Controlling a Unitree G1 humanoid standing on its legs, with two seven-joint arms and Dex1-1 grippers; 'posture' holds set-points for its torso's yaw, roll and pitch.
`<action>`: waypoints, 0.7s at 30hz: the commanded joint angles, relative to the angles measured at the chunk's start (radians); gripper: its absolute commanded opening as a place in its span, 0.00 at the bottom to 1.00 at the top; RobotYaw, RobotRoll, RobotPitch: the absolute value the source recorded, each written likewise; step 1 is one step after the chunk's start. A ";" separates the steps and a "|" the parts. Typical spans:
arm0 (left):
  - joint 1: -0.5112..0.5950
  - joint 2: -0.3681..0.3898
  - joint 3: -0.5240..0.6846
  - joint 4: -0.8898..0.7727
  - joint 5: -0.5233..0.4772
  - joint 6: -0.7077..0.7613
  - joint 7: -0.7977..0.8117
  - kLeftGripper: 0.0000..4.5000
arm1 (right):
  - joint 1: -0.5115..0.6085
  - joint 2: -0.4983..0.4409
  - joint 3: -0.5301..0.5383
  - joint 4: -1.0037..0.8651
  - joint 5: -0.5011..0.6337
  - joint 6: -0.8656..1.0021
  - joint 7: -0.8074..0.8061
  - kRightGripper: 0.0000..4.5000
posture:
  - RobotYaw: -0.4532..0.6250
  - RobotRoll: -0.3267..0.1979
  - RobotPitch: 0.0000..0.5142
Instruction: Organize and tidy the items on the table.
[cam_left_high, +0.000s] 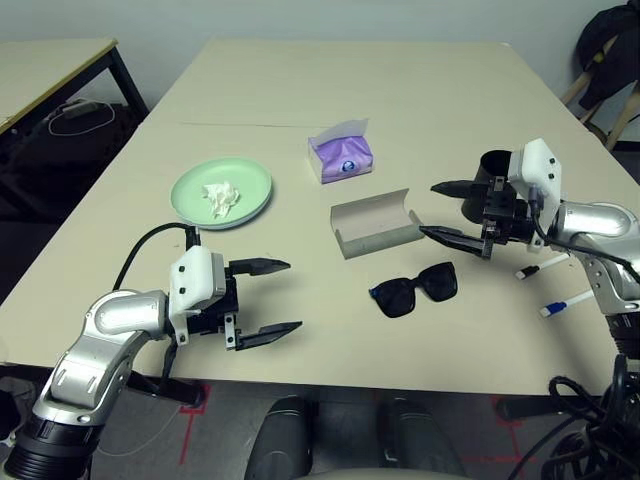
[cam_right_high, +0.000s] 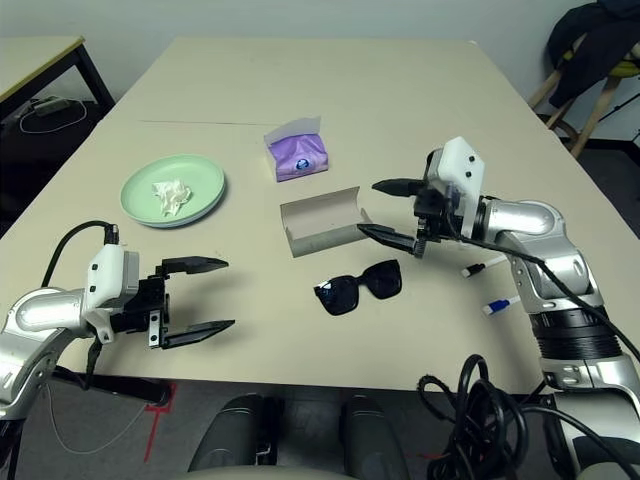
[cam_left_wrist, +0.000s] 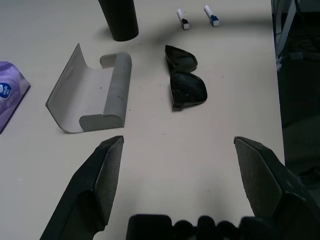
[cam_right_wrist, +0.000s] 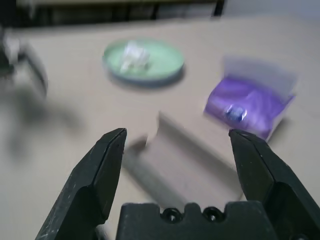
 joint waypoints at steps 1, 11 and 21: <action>0.006 0.009 -0.006 0.007 0.002 0.011 -0.003 0.99 | -0.075 0.036 -0.118 0.005 0.127 0.199 -0.191 1.00 | 0.50 0.62 0.12; 0.002 0.000 -0.013 0.001 0.006 0.018 0.008 0.99 | -0.010 -0.068 -0.007 -0.107 0.069 0.213 -0.110 1.00 | 0.50 0.62 0.12; -0.007 -0.004 -0.027 0.003 0.008 0.021 0.017 0.99 | -0.046 -0.248 0.221 -0.091 -0.125 0.173 0.044 1.00 | 0.49 0.62 0.13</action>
